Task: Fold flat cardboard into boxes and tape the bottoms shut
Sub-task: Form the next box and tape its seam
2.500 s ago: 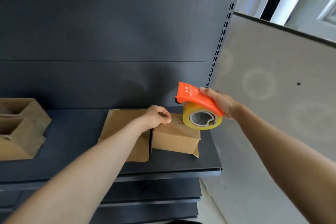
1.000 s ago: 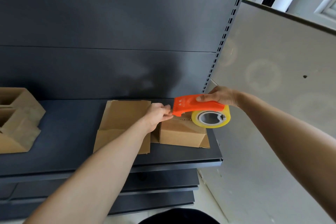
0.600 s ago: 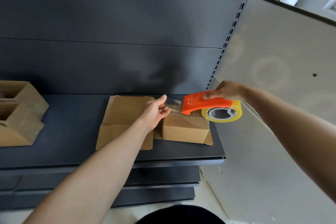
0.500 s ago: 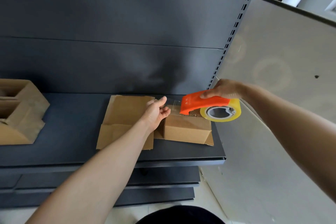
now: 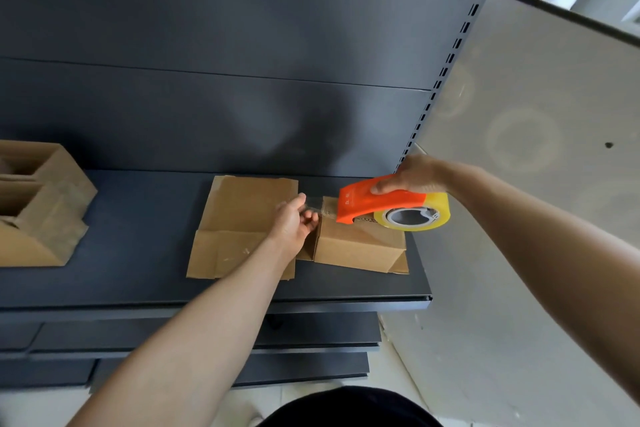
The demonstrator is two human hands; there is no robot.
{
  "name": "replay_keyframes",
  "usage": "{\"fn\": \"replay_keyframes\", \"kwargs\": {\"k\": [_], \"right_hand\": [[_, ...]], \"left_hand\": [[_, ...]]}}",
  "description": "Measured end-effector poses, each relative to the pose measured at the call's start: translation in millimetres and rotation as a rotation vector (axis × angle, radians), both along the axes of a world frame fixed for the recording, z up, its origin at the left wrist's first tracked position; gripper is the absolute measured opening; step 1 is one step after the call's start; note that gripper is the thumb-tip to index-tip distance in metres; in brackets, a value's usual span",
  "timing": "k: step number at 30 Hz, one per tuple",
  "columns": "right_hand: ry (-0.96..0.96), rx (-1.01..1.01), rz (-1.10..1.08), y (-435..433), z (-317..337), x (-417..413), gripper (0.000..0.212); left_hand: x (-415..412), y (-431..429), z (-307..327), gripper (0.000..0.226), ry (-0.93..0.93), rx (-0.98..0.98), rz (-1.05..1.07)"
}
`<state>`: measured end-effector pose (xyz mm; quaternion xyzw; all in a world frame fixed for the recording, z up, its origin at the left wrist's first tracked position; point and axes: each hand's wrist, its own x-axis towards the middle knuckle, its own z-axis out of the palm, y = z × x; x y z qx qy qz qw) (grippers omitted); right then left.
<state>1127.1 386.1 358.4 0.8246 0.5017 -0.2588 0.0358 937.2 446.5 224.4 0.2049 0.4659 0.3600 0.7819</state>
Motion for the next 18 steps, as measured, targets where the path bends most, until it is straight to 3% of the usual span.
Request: {"fn": "replay_keyframes", "kwargs": {"k": [5, 8, 11, 14, 18], "right_hand": [[-0.067, -0.025, 0.012, 4.3, -2.6, -4.3, 0.065], [-0.063, -0.017, 0.017, 5.6, -4.5, -5.0, 0.066], [-0.056, 0.0, 0.01, 5.4, -6.4, -4.1, 0.071], [-0.044, 0.01, 0.01, 6.1, -8.3, -2.6, 0.073], [-0.046, 0.009, 0.008, 7.0, -10.0, -1.8, 0.07]], "left_hand": [[-7.0, -3.3, -14.3, 0.015, 0.07, -0.017, -0.036], [-7.6, -1.2, -15.9, 0.021, 0.132, 0.003, -0.059], [-7.4, 1.5, -17.8, 0.014, 0.179, 0.02, -0.106], [-5.6, 2.9, -22.8, 0.041, 0.288, 0.04, -0.184], [1.9, 1.1, -24.3, 0.021, 0.401, 0.047, -0.266]]}}
